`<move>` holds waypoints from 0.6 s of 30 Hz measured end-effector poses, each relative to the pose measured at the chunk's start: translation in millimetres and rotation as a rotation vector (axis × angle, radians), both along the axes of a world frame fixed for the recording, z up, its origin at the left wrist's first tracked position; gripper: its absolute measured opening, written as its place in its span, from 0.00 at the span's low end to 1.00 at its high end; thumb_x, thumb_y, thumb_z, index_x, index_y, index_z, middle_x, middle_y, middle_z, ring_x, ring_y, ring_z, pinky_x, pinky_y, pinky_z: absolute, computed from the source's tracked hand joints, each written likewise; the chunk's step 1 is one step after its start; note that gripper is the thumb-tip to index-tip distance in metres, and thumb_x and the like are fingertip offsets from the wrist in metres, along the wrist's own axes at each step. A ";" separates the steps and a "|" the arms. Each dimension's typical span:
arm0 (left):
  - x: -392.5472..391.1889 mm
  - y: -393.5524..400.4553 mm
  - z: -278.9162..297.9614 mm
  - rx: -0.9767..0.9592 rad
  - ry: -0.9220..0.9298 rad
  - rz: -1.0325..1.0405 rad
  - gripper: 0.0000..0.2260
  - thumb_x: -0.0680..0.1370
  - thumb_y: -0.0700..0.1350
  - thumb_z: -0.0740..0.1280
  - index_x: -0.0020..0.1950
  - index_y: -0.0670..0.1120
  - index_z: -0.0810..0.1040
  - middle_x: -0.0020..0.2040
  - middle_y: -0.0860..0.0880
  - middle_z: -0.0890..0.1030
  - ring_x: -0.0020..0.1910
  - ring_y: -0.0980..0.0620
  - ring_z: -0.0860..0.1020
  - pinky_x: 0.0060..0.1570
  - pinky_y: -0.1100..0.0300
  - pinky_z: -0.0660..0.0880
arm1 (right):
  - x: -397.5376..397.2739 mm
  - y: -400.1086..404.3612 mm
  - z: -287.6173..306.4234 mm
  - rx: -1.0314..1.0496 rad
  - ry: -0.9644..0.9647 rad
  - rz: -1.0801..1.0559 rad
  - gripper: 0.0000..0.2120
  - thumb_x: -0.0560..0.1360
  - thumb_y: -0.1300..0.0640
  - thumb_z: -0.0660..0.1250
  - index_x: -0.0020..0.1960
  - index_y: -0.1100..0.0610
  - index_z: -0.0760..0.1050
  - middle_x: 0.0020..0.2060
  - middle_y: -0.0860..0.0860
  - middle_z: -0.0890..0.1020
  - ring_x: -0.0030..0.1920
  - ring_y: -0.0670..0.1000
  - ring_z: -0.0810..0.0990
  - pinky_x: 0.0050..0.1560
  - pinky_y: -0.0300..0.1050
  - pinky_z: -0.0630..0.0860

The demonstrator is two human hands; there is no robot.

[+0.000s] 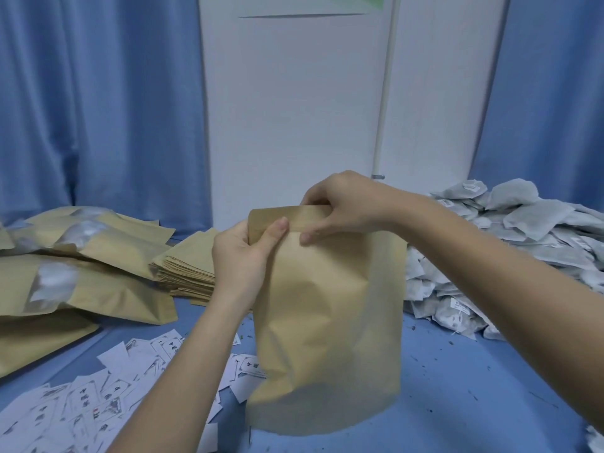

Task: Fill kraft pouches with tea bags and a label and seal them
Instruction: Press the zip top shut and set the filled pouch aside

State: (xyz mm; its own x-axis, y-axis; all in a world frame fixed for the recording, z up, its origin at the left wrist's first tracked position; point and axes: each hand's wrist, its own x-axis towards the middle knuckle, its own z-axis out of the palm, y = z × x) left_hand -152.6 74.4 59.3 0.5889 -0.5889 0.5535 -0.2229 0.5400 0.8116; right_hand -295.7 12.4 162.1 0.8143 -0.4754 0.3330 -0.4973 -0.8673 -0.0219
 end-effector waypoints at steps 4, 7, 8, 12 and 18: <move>-1.8 0.9 -4.6 -0.048 -0.015 0.046 0.08 0.71 0.48 0.74 0.33 0.51 0.80 0.29 0.57 0.79 0.30 0.60 0.73 0.33 0.63 0.72 | -6.9 -8.5 2.8 -0.025 0.015 -0.051 0.22 0.67 0.41 0.72 0.28 0.53 0.66 0.23 0.46 0.65 0.27 0.45 0.65 0.25 0.37 0.60; -5.9 -0.2 -7.1 -0.069 -0.029 0.073 0.08 0.71 0.46 0.74 0.33 0.52 0.79 0.29 0.59 0.79 0.30 0.63 0.73 0.32 0.67 0.71 | -3.9 -9.1 -4.2 -0.025 -0.044 -0.043 0.23 0.66 0.43 0.74 0.26 0.55 0.66 0.23 0.48 0.65 0.28 0.47 0.63 0.29 0.43 0.58; -5.5 -0.5 -8.1 -0.073 -0.025 0.079 0.08 0.71 0.46 0.74 0.33 0.52 0.79 0.29 0.58 0.79 0.30 0.62 0.73 0.33 0.67 0.71 | -5.1 -9.8 -4.8 -0.011 -0.065 -0.037 0.21 0.65 0.42 0.74 0.27 0.55 0.70 0.24 0.49 0.66 0.28 0.47 0.64 0.31 0.43 0.58; -0.4 -0.7 -8.3 -0.090 -0.011 0.075 0.07 0.71 0.46 0.73 0.34 0.52 0.80 0.31 0.56 0.79 0.32 0.59 0.73 0.34 0.65 0.72 | -20.0 -15.5 3.1 0.043 -0.034 0.006 0.13 0.67 0.44 0.73 0.35 0.54 0.77 0.24 0.46 0.69 0.29 0.45 0.66 0.29 0.36 0.61; 1.1 -2.4 -8.1 -0.103 -0.001 0.056 0.07 0.71 0.46 0.74 0.33 0.51 0.79 0.28 0.59 0.79 0.30 0.62 0.72 0.32 0.68 0.71 | -27.6 -22.4 -1.4 -0.046 -0.034 0.068 0.21 0.71 0.46 0.71 0.35 0.65 0.72 0.25 0.50 0.63 0.28 0.47 0.61 0.30 0.38 0.59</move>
